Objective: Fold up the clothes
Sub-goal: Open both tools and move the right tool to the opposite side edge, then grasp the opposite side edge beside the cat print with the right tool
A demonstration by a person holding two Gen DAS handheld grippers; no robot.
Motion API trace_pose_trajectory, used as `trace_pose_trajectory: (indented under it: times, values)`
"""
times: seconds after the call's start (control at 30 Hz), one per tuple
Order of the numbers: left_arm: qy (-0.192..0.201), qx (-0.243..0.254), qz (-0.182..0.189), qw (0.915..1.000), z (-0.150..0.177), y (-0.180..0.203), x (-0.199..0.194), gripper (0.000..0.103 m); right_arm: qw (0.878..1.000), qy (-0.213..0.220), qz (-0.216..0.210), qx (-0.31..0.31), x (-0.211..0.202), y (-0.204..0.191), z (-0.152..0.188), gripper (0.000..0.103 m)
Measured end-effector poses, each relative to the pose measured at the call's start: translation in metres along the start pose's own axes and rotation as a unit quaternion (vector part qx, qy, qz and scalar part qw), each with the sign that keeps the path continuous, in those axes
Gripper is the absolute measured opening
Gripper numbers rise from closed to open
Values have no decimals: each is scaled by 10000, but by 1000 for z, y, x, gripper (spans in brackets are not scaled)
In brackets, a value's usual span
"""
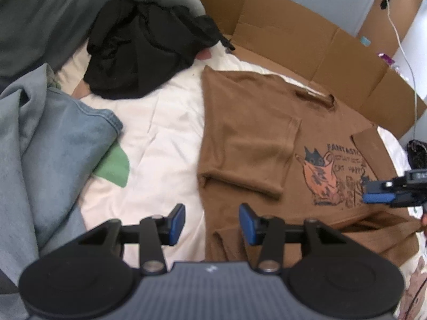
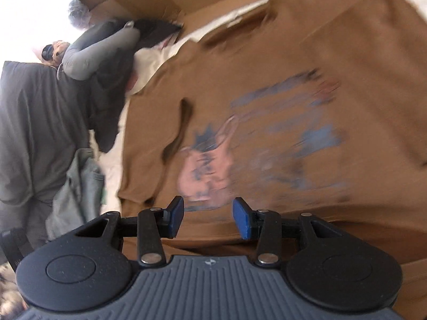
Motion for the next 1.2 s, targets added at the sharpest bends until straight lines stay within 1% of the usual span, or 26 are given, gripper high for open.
trace_pose_trajectory:
  times: [0.1, 0.2, 0.37, 0.43, 0.57, 0.63, 0.87, 1.03, 1.07, 1.1, 1.13, 1.2]
  values:
    - [46, -6, 104, 9999, -2, 1, -1, 47, 9995, -71, -217, 205, 17, -21, 4, 48]
    - [78, -196, 208, 9996, -2, -1, -1, 46, 9983, -116, -357, 437, 34, -37, 7, 48]
    - [153, -335, 302, 9989, 1, -4, -3, 46, 9955, -161, -504, 783, 59, -59, 9, 47]
    - [162, -392, 339, 9985, 2, -7, -4, 46, 9944, -109, -521, 907, 68, -67, 6, 47]
    - [212, -489, 347, 9980, 1, -16, -7, 46, 9914, 60, -432, 1233, 81, -68, 0, 47]
    - [234, -529, 334, 9978, 0, -22, -9, 46, 9893, 80, -445, 1386, 88, -68, -1, 47]
    - [271, -736, 282, 9965, -3, -43, -13, 46, 9882, -6, -228, 1515, 114, -64, 6, 47]
    - [278, -766, 244, 9964, -2, -47, -13, 46, 9856, 18, -279, 1665, 124, -62, 7, 46]
    - [277, -764, 245, 9964, -1, -47, -13, 46, 9847, 38, -303, 1713, 125, -62, 6, 44]
    - [268, -756, 243, 9965, -1, -46, -12, 46, 9851, 26, -256, 1701, 127, -61, 5, 35]
    - [261, -748, 243, 9966, -1, -46, -12, 46, 9855, 11, -202, 1683, 129, -60, 4, 21]
    - [255, -737, 252, 9966, -1, -44, -11, 46, 9862, -8, -139, 1651, 131, -59, 2, 6]
Point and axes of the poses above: each gripper's, at about its wrist camera, not at the fingertips, and x roughly the way its jaws point, y to its right, z to its underside, the point moved 10 cm from there along x, roughly the way its jaws point, and after that the axes turned 5 degrees about -x, right-handed, at the moved point
